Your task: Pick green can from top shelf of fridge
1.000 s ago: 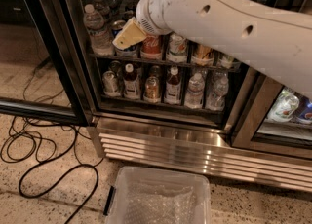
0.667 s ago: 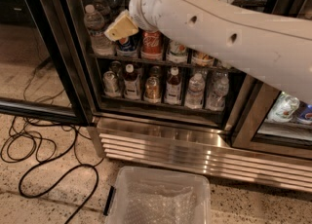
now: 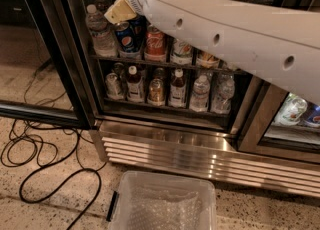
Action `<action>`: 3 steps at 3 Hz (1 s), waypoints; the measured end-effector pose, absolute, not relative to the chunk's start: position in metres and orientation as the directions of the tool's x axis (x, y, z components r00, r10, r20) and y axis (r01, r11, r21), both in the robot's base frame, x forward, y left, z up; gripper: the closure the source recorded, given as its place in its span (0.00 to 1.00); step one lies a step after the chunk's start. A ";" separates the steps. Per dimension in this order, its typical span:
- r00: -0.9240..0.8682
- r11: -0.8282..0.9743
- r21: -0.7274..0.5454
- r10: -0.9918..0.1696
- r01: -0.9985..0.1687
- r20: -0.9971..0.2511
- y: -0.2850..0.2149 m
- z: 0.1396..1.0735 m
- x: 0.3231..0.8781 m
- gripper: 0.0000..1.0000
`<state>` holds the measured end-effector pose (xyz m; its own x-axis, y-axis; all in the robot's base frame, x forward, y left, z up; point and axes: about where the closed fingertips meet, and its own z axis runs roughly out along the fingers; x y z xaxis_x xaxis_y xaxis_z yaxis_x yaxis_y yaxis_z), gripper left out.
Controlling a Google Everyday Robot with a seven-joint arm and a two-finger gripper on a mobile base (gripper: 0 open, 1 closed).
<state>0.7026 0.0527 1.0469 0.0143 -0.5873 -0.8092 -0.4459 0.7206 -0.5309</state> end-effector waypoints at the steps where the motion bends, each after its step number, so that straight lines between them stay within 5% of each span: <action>1: 0.004 0.746 -0.508 -0.561 -0.430 -0.828 0.050 1.050 0.703 0.00; 3: 0.024 0.788 -0.474 -0.506 -0.393 -0.862 0.046 1.056 0.724 0.00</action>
Offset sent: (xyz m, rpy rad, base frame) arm 0.0163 -0.0023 -0.0020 0.1037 -0.0572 -0.0275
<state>0.7236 0.0462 1.0563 0.0242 -0.5060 -0.8622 -0.3926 0.7884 -0.4737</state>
